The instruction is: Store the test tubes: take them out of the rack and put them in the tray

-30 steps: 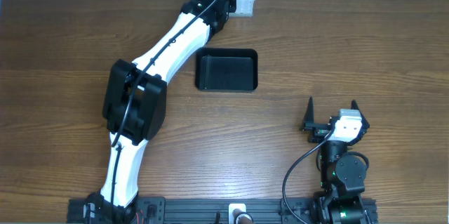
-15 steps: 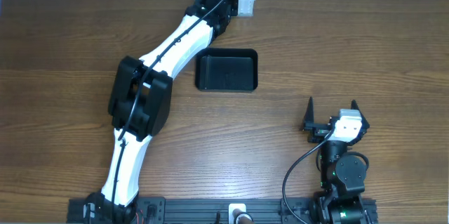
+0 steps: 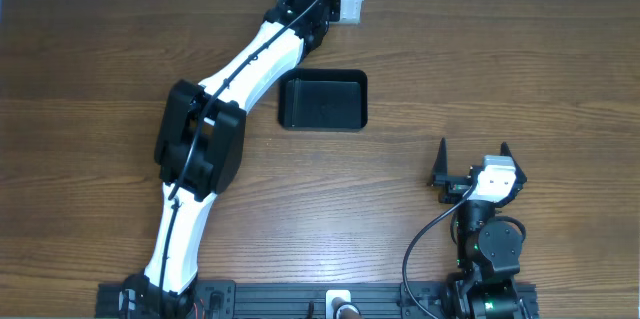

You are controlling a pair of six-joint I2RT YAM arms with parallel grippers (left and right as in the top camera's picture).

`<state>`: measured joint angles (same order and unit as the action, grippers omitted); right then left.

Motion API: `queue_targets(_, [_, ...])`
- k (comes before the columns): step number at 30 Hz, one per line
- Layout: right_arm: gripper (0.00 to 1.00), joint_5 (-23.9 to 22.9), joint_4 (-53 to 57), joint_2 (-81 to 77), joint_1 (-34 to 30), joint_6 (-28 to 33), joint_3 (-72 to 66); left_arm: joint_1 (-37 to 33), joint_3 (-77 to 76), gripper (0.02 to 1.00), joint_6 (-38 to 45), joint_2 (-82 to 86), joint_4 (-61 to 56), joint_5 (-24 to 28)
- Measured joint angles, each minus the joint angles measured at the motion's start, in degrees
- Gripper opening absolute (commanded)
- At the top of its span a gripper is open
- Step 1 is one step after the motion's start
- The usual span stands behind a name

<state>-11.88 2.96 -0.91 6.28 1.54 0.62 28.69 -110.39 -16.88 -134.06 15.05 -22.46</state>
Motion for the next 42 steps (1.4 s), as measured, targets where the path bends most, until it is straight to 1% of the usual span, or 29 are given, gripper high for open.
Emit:
queue_targets(13, [0.991, 0.0, 0.0, 0.0, 0.0, 0.0, 0.0, 0.0, 0.0, 0.134, 0.0, 0.3, -0.3, 0.1])
queue_targets(17, [0.993, 0.0, 0.0, 0.0, 0.0, 0.0, 0.0, 0.0, 0.0, 0.134, 0.9, 3.7, 0.3, 0.2])
queue_targets(23, [0.991, 0.0, 0.0, 0.0, 0.0, 0.0, 0.0, 0.5, 0.0, 0.139, 1.9, 18.1, 6.8, 0.5])
queue_targets(26, [0.993, 0.0, 0.0, 0.0, 0.0, 0.0, 0.0, 1.2, -0.7, 0.137, 1.6, 26.1, 15.6, 1.3])
queue_targets(29, [0.991, 0.0, 0.0, 0.0, 0.0, 0.0, 0.0, 2.3, -1.7, 0.130, -1.2, 31.6, 26.9, 2.0])
queue_targets(32, [0.991, 0.0, 0.0, 0.0, 0.0, 0.0, 0.0, 3.5, -1.8, 0.121, -6.2, 32.4, 36.4, 2.5])
queue_targets(34, [0.993, 0.0, 0.0, 0.0, 0.0, 0.0, 0.0, 4.0, -0.4, 0.126, -9.3, 31.6, 39.8, 2.7])
queue_targets(38, [0.993, 0.0, 0.0, 0.0, 0.0, 0.0, 0.0, 5.1, 4.7, 0.130, -14.6, 28.5, 41.2, 3.2])
queue_targets(42, [0.991, 0.0, 0.0, 0.0, 0.0, 0.0, 0.0, 6.1, 7.2, 0.137, -17.7, 23.8, 41.4, 4.2])
